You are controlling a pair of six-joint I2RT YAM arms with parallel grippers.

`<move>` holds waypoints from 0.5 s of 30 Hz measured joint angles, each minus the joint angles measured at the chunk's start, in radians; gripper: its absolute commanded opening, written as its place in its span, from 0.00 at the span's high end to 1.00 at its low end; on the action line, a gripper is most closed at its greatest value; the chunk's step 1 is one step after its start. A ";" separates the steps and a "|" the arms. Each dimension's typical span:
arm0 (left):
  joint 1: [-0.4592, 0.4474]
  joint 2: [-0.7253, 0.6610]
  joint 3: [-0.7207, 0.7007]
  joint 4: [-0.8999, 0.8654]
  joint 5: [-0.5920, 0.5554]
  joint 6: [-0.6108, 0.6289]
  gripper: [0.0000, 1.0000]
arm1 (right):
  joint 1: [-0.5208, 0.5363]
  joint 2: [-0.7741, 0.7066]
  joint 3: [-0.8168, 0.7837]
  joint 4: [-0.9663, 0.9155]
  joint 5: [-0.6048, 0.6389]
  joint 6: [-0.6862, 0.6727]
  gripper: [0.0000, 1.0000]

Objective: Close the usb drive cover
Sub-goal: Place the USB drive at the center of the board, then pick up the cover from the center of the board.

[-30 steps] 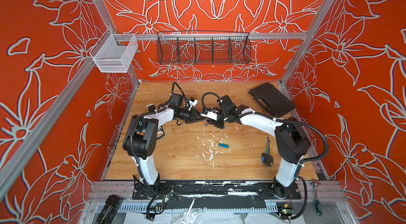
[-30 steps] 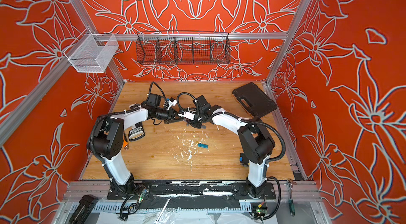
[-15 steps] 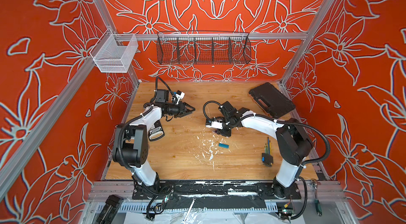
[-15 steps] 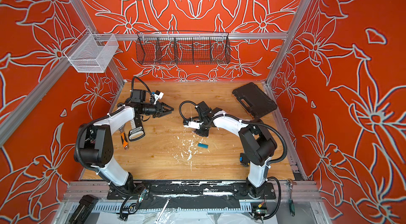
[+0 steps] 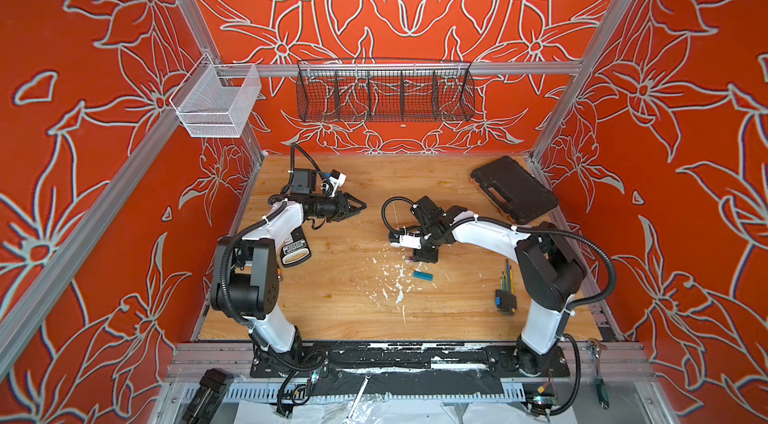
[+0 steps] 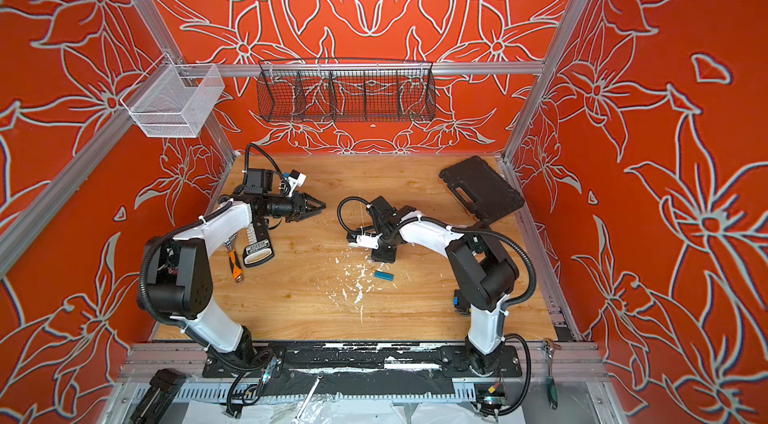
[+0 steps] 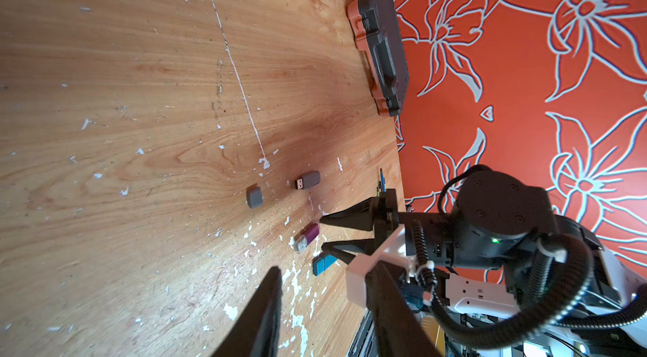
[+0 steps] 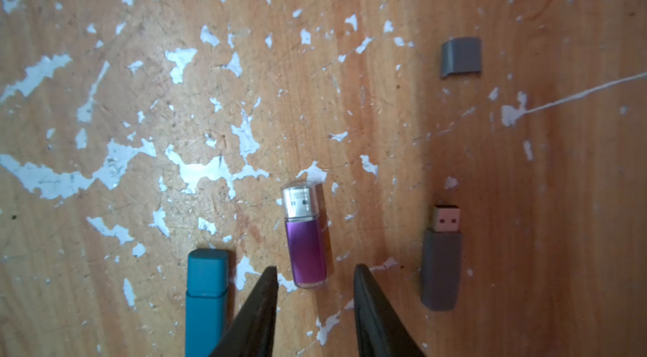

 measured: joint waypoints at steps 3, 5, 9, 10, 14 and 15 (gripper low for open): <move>0.000 -0.008 0.000 -0.012 -0.008 0.006 0.59 | 0.000 -0.029 0.006 0.013 0.000 0.043 0.59; 0.000 -0.018 0.000 -0.020 -0.023 0.009 0.59 | 0.000 -0.037 0.034 0.018 0.000 0.084 0.59; 0.002 -0.050 -0.004 -0.031 -0.058 0.016 0.59 | 0.000 -0.019 0.142 0.026 -0.002 0.206 0.60; 0.003 -0.058 -0.008 -0.031 -0.069 0.016 0.59 | -0.001 -0.006 0.177 0.032 -0.002 0.244 0.60; 0.013 -0.093 -0.033 -0.033 -0.120 0.019 0.59 | 0.002 0.055 0.282 0.061 0.001 0.396 0.60; 0.018 -0.100 -0.042 -0.034 -0.129 0.018 0.59 | 0.005 0.064 0.286 0.072 0.002 0.413 0.60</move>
